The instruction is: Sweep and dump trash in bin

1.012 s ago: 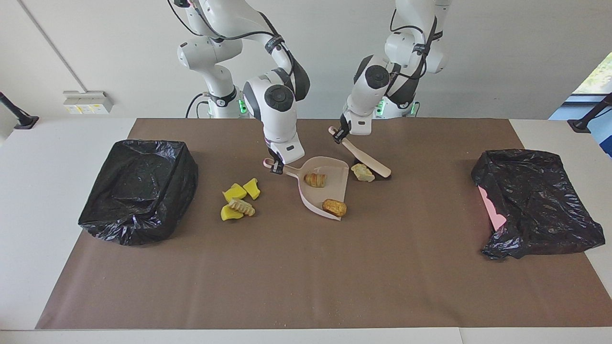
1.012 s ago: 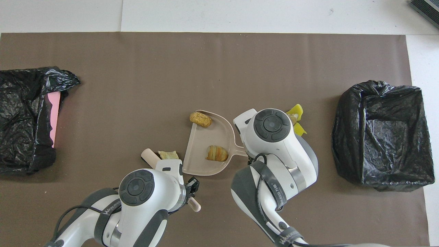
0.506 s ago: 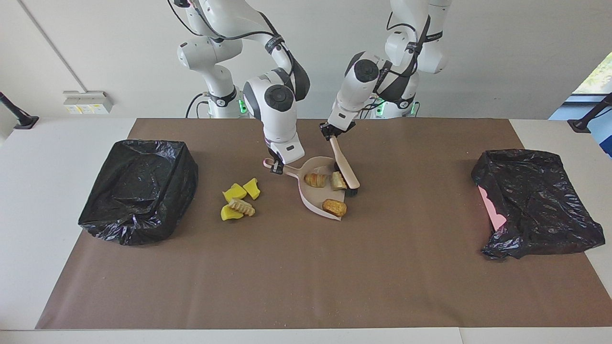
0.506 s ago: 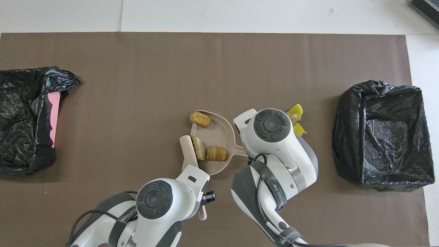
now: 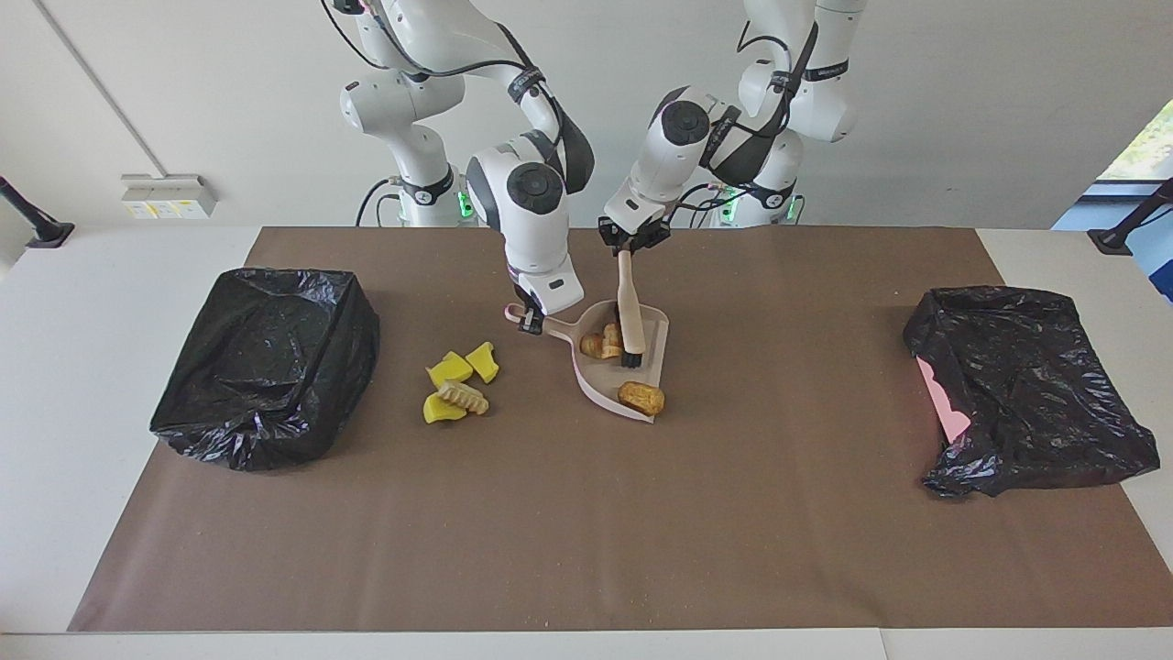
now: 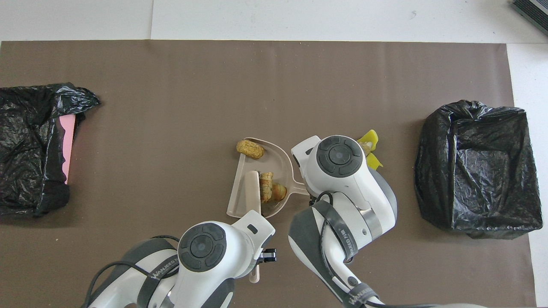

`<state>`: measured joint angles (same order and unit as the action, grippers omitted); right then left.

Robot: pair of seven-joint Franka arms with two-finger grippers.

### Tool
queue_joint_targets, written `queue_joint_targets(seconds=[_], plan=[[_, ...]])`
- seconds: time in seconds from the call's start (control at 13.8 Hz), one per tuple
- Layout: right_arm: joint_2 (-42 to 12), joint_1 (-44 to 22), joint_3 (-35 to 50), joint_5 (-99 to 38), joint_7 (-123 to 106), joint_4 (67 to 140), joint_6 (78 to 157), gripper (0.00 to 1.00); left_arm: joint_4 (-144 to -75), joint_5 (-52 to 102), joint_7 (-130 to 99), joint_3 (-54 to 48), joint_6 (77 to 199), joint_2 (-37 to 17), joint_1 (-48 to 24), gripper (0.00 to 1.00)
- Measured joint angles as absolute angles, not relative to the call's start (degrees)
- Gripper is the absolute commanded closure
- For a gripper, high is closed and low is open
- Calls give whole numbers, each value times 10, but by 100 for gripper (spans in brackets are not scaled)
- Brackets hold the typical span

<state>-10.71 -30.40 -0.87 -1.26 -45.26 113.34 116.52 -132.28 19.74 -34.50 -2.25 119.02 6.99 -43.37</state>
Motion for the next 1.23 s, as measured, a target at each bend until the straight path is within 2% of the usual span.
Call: queue_joint_targets(seconds=[0.22,0.43,0.94,1.23], plan=[[-107,-304,-9,-13,-453,1133,1165,100,-1283,179,-336,-20,1065,97,-393,100],[-106,-304,-9,-13,-453,1131,1165,100,-1283,170,-334,-19,1003,136,-369,100],[-103,-301,-9,-13,-453,1113,1152,100,-1334,128,-339,-22,1016,164,-362,100],[-103,-300,-9,-13,-463,1117,1152,100,-1386,138,-331,-25,1118,147,-356,100]])
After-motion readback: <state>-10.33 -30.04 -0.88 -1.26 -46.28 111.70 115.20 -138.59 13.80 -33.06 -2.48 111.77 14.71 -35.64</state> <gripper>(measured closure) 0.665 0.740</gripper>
